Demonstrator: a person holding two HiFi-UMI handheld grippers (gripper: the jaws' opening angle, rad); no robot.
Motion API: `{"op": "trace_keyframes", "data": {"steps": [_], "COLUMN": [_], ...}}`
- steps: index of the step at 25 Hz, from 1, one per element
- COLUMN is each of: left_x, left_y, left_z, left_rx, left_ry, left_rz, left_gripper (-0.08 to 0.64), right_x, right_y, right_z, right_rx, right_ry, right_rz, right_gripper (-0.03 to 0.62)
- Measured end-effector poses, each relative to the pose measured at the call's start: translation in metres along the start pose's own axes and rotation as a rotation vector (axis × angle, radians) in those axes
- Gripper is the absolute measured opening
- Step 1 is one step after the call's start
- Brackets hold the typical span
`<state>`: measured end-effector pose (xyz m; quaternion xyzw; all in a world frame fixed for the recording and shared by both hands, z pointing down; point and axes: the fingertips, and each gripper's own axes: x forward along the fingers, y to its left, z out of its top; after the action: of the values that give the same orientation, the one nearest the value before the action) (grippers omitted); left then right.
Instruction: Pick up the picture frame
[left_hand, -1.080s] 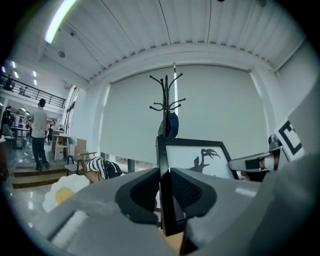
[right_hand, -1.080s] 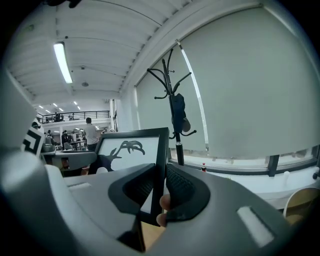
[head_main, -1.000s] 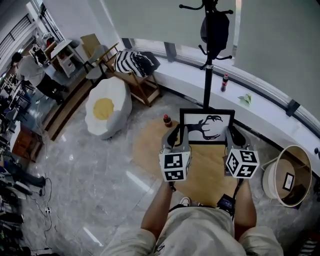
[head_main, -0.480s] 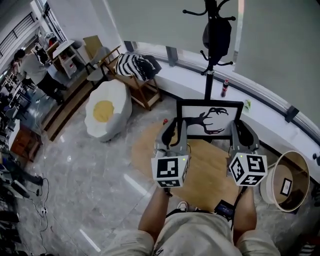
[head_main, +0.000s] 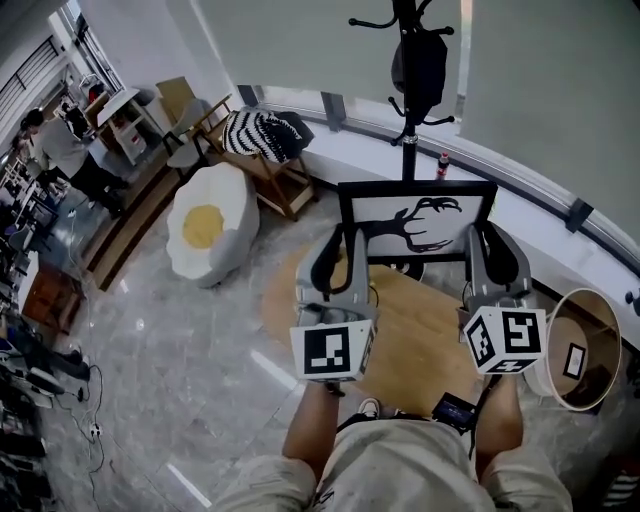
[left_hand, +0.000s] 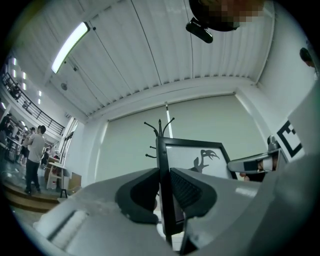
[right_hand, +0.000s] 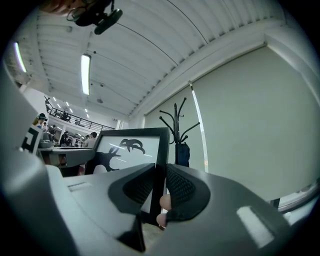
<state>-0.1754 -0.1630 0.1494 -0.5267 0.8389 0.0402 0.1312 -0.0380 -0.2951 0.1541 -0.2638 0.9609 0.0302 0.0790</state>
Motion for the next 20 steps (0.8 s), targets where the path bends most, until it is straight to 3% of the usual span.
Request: {"op": "trace_keyframes", "data": {"steps": [3,7,20], "left_x": [0.001,0.004,0.004], "left_y": [-0.010,-0.035,-0.036], "left_z": [0.012,0.023,0.032], "left_rx": [-0.017,0.018,0.087], "left_ry": [-0.034,-0.059,-0.143], "left_rz": [0.004,0.008,-0.056], "left_gripper": [0.080,0.080,0.080], "right_x": [-0.008,-0.022,-0.031], "right_y": [-0.007,-0.028,-0.023], "right_z": [0.014,0.025,0.028], "right_rx": [-0.037,-0.071,-0.152], "right_ry": [-0.047,-0.104,-0.187], "right_rz": [-0.021,-0.043,-0.130], "right_gripper": [0.072,0.072,0.077]}}
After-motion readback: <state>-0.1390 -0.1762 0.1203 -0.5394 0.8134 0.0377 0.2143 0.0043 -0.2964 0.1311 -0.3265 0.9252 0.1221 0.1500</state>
